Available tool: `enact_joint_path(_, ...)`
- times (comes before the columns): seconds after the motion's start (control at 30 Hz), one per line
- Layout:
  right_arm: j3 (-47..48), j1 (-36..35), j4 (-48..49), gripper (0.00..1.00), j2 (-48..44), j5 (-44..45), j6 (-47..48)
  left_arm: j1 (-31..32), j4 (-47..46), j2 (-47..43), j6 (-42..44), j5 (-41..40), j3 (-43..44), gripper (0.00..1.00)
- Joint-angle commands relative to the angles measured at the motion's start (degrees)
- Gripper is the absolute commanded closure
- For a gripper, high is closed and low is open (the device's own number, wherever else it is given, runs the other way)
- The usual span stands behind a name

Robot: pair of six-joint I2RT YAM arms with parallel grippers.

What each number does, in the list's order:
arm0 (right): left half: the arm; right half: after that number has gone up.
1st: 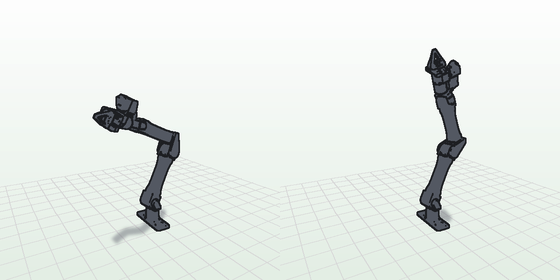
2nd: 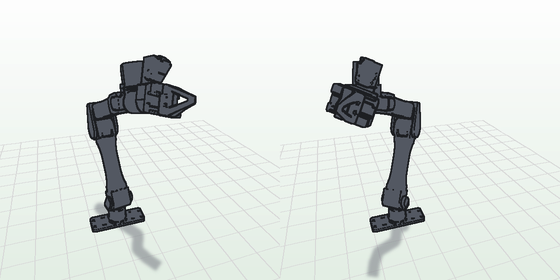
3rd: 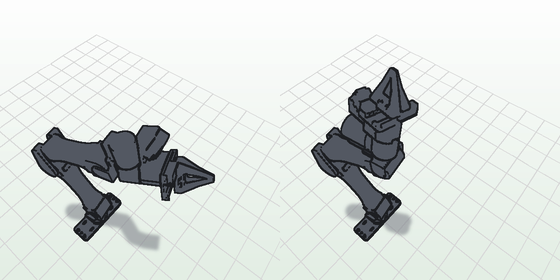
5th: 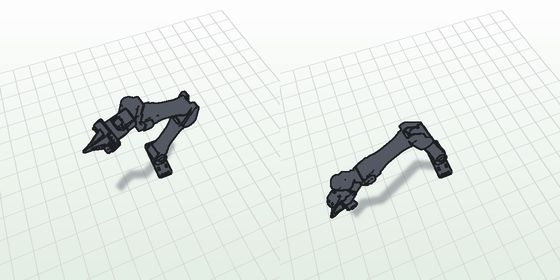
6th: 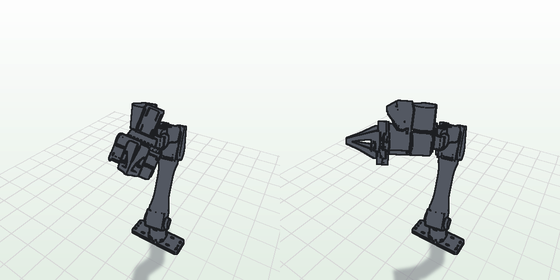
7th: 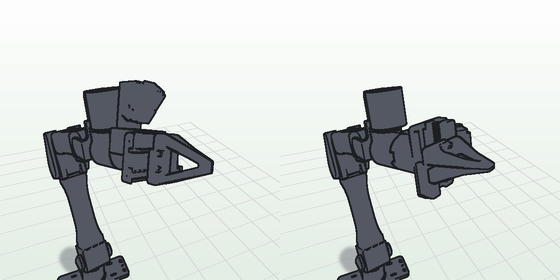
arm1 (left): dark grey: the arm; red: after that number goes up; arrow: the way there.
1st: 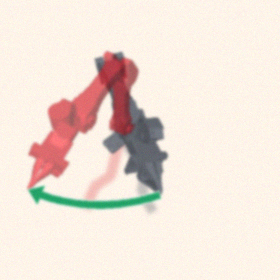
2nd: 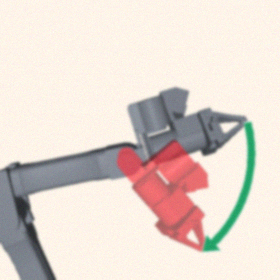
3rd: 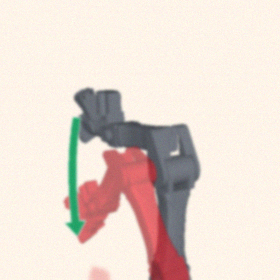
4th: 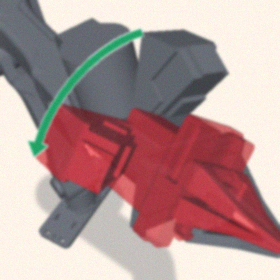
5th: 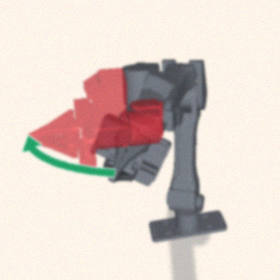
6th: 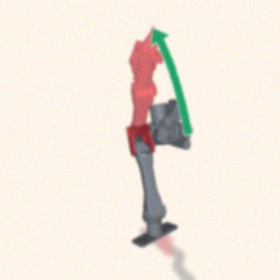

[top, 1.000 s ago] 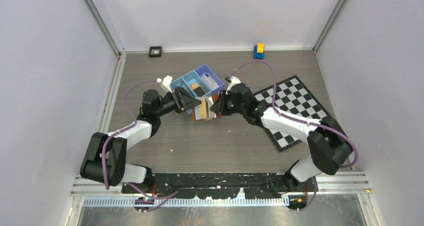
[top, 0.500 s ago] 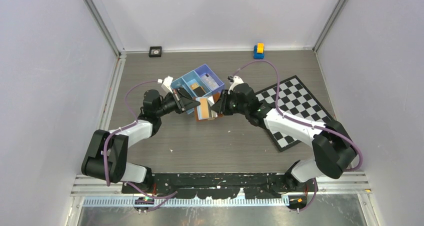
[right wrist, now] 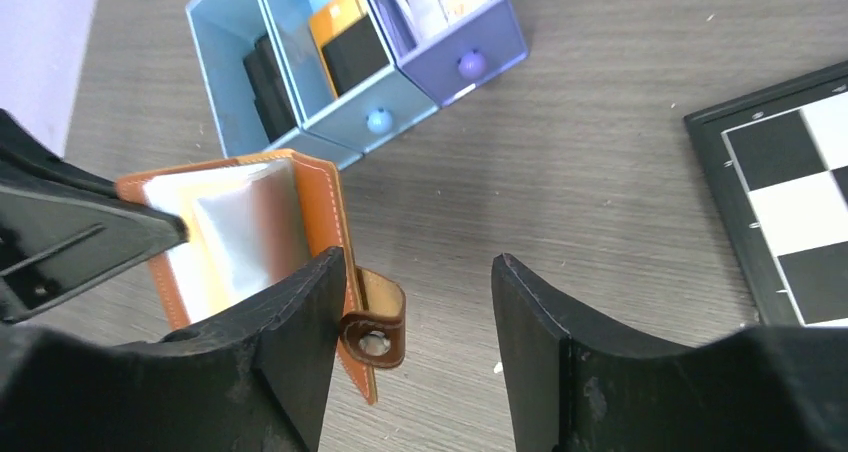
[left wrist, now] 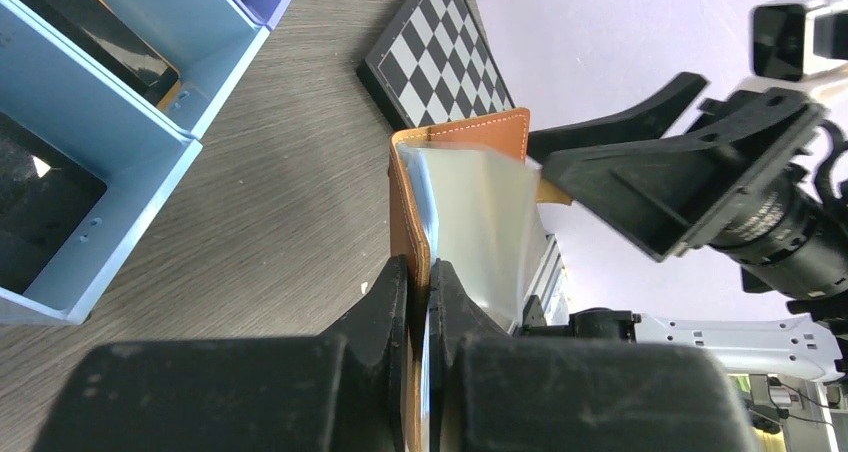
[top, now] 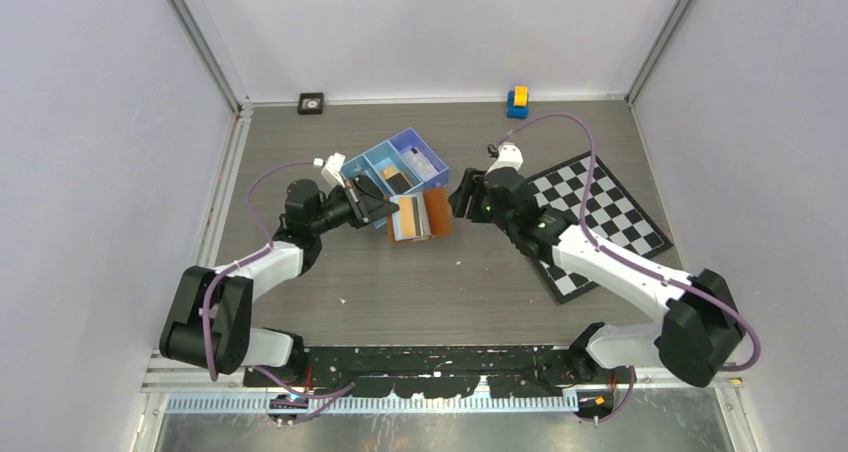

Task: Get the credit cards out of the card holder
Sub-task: Remove the credit card from the card holder.

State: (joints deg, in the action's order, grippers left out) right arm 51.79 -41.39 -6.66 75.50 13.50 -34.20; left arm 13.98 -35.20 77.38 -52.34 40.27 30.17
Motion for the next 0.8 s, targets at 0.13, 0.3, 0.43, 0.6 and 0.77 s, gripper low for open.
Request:
enact_joint_path(0.13,-5.2,0.1,13.2,0.54,-10.7,-10.9,4.7,0.3,-1.0,-1.5,0.7,0.3,0.9,1.0)
enact_joint_path(0.3,-4.3,0.1,17.3,0.65,-7.6,-26.2,4.5,0.3,-1.1,-1.4,0.7,0.4,1.1,1.0)
enact_joint_path(0.43,-2.5,-1.2,20.2,0.74,-3.0,-34.0,3.6,0.3,-1.0,-1.2,0.7,0.4,1.2,1.0)
enact_joint_path(0.6,2.7,-6.2,11.9,0.81,2.6,-26.2,9.7,0.3,-1.5,-0.6,0.3,0.9,1.2,1.0)
enact_joint_path(0.77,6.1,-6.5,6.3,0.82,6.8,-17.2,7.8,0.3,-2.5,-0.3,-0.4,1.2,1.1,1.0)
